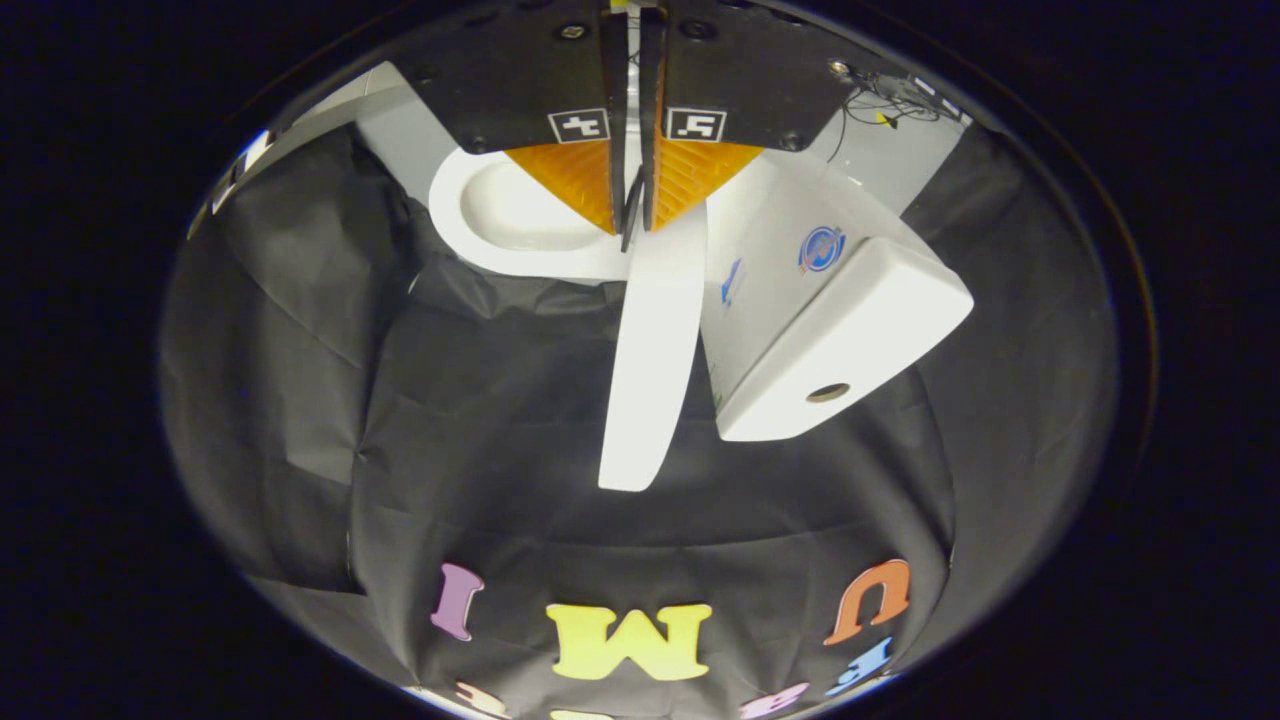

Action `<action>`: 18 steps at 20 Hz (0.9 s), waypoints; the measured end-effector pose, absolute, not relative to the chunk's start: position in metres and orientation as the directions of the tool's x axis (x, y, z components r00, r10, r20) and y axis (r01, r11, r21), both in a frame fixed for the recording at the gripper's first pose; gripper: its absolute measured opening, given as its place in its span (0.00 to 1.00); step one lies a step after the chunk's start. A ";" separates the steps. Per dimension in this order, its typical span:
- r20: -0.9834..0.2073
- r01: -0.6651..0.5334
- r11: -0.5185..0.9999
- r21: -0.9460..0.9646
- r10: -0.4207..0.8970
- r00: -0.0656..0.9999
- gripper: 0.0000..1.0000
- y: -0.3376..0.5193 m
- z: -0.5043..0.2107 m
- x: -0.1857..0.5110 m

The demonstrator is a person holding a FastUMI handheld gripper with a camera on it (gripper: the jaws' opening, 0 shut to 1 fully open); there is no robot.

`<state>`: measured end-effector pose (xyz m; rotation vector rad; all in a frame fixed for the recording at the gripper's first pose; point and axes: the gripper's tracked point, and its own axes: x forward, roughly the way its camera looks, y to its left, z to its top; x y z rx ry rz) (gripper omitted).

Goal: Open the toilet lid.

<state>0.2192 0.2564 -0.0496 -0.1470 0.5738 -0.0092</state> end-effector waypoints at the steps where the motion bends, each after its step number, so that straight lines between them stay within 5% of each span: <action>1: -0.535 -0.038 0.988 -0.148 -0.047 0.843 0.08 0.259 -0.049 0.219; 18: -0.510 -0.130 0.954 -0.271 -0.027 0.860 0.08 0.325 -0.061 0.219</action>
